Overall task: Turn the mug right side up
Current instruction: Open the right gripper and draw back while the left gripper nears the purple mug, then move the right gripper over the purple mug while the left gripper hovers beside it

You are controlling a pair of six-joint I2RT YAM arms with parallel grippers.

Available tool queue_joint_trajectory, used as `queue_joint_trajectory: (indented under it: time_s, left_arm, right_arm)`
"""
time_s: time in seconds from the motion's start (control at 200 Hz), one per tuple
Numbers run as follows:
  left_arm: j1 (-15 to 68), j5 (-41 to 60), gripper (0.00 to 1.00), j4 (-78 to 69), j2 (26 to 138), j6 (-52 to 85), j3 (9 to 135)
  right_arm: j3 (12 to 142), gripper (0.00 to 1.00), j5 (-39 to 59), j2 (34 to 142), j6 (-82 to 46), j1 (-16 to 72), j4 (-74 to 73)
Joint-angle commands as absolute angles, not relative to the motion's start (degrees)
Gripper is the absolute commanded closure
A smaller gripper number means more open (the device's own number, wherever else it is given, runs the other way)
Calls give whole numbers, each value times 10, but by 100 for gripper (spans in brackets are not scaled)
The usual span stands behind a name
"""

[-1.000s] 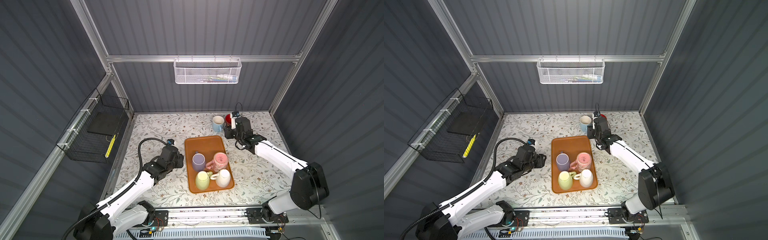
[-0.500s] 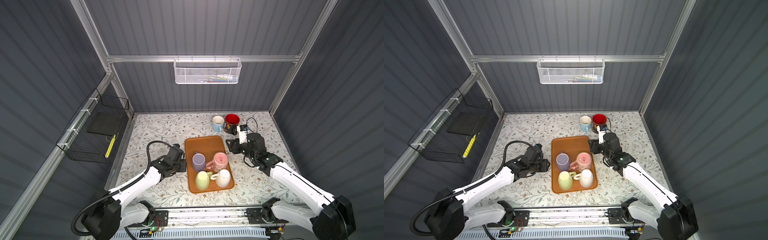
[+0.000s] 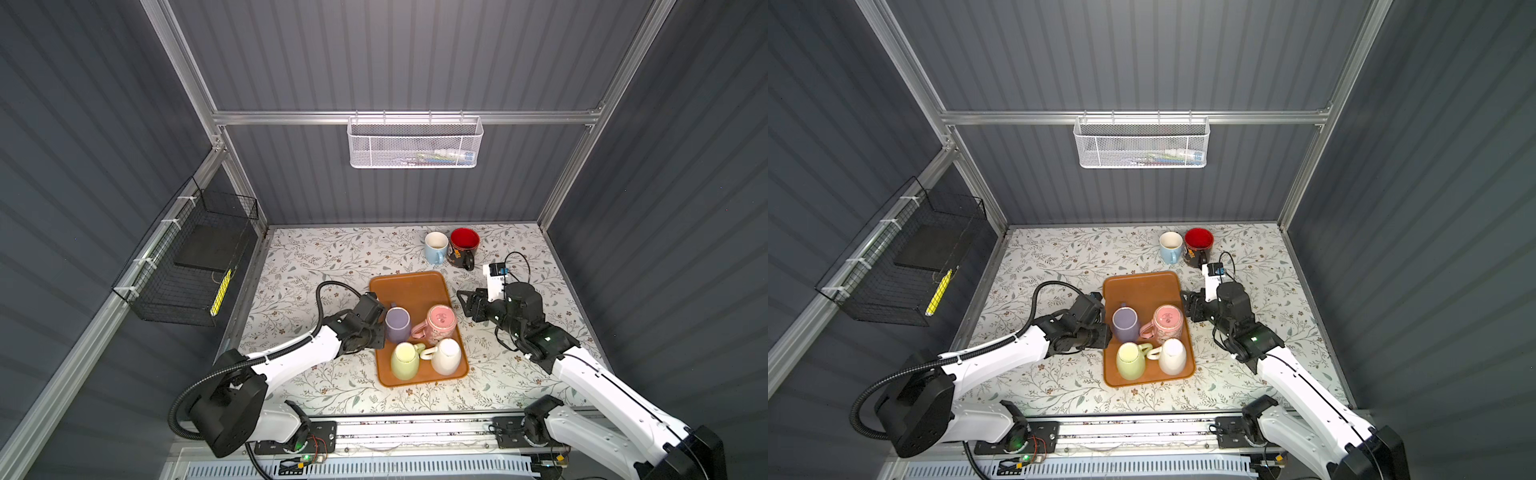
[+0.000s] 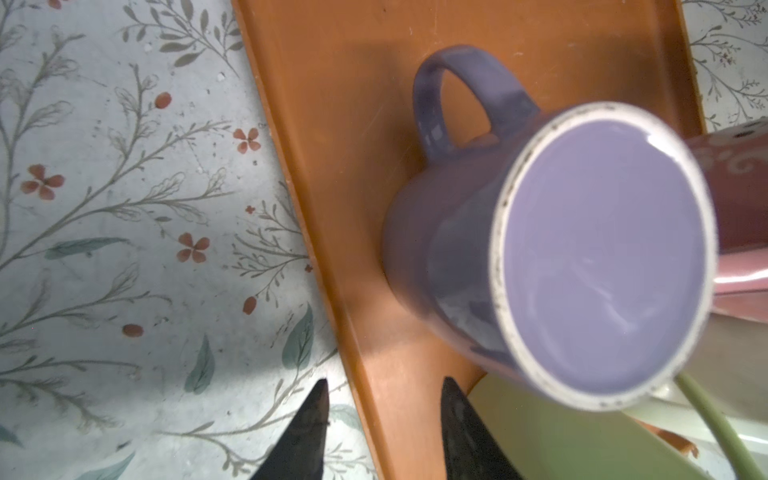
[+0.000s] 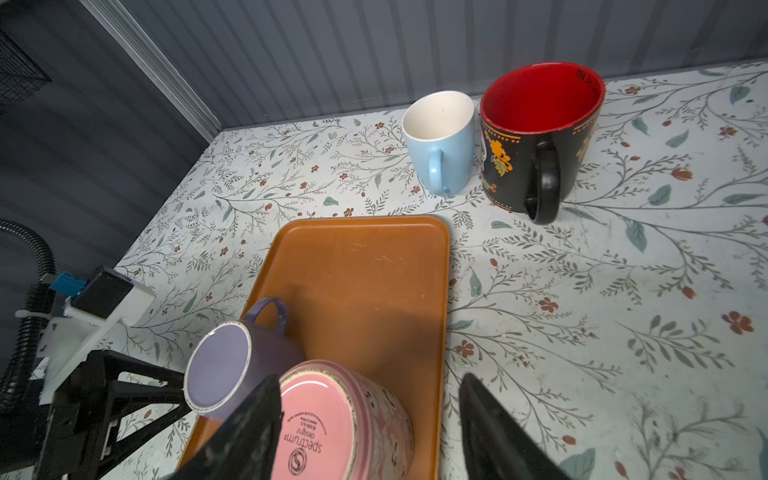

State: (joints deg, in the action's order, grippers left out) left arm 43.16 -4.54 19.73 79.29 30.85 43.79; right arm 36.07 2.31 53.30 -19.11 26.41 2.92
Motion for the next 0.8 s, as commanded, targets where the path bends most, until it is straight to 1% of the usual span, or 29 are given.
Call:
queue_joint_trajectory:
  time_s: [0.0, 0.395, 0.796]
  left_arm:
    - [435, -29, 55, 178, 816, 324, 454]
    - [435, -27, 52, 143, 886, 331, 491]
    - [435, -51, 49, 154, 952, 310, 565]
  right_arm:
    - [354, 32, 24, 540, -193, 265, 14]
    - [336, 31, 21, 542, -187, 264, -2]
    - [336, 30, 25, 544, -185, 263, -2]
